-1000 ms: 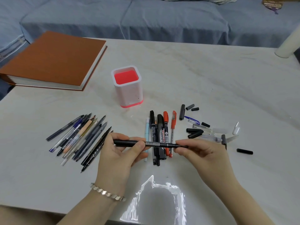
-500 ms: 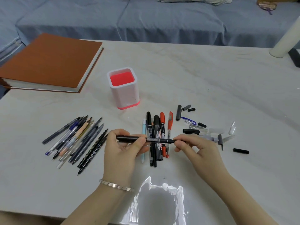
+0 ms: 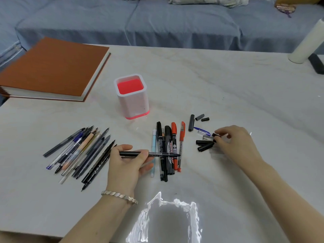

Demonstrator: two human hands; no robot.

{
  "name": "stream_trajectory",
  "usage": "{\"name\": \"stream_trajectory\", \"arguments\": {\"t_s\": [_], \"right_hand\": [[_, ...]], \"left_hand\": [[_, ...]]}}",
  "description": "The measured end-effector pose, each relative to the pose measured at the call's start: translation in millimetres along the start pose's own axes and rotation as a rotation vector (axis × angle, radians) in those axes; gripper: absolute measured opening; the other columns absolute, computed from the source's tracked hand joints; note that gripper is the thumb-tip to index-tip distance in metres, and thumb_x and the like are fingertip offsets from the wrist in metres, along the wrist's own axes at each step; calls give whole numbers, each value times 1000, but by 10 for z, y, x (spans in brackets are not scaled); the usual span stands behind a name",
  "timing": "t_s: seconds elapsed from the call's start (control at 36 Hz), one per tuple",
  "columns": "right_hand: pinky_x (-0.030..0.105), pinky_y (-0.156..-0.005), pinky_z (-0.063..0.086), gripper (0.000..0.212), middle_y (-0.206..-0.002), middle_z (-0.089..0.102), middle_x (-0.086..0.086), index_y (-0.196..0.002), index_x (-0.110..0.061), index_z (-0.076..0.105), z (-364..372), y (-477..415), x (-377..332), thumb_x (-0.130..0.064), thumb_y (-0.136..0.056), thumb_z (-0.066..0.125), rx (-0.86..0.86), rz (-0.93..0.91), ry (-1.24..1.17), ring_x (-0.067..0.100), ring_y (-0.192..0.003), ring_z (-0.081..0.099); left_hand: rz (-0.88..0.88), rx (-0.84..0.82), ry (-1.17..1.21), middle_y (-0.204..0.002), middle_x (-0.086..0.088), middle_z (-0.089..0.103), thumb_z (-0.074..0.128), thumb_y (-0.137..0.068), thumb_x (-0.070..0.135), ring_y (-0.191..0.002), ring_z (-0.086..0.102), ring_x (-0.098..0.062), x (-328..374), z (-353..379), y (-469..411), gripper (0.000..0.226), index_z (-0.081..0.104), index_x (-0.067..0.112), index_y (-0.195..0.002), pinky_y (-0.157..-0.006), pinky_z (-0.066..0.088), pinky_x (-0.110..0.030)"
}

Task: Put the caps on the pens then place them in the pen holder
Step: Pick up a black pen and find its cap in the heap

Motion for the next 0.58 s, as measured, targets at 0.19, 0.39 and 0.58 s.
{"name": "stream_trajectory", "arguments": {"t_s": [0.19, 0.39, 0.58], "right_hand": [[34, -81, 40, 23, -109, 59, 14, -107, -11, 67, 99, -200, 36, -15, -89, 53, -119, 37, 172, 30, -106, 49], [29, -64, 41, 19, -96, 62, 14, -91, -10, 69, 139, -249, 103, -10, -87, 51, -133, 93, 134, 27, -68, 51], [18, -66, 39, 9, -83, 62, 1, -94, -12, 60, 13, -63, -71, -12, -90, 52, -57, 8, -128, 14, -75, 53]], "left_hand": [[17, -19, -4, -83, -16, 64, 60, -78, -8, -59, 66, -20, 21, 33, 15, 31, 44, 18, -84, -53, 58, -25], [14, -21, -18, -82, -14, 65, 61, -77, -6, -53, 67, -15, 16, 37, 22, 31, 45, 18, -84, -51, 57, -23], [0, -18, 36, -82, -16, 65, 60, -78, -7, -51, 67, -14, 33, 65, 29, 30, 45, 18, -84, -51, 57, -23]]}}
Point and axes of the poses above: each hand's wrist, its own y-axis away from the middle knuckle, its own z-axis out of the palm, x = y × z, the point moved 8 cm from there along -y, towards the middle knuckle
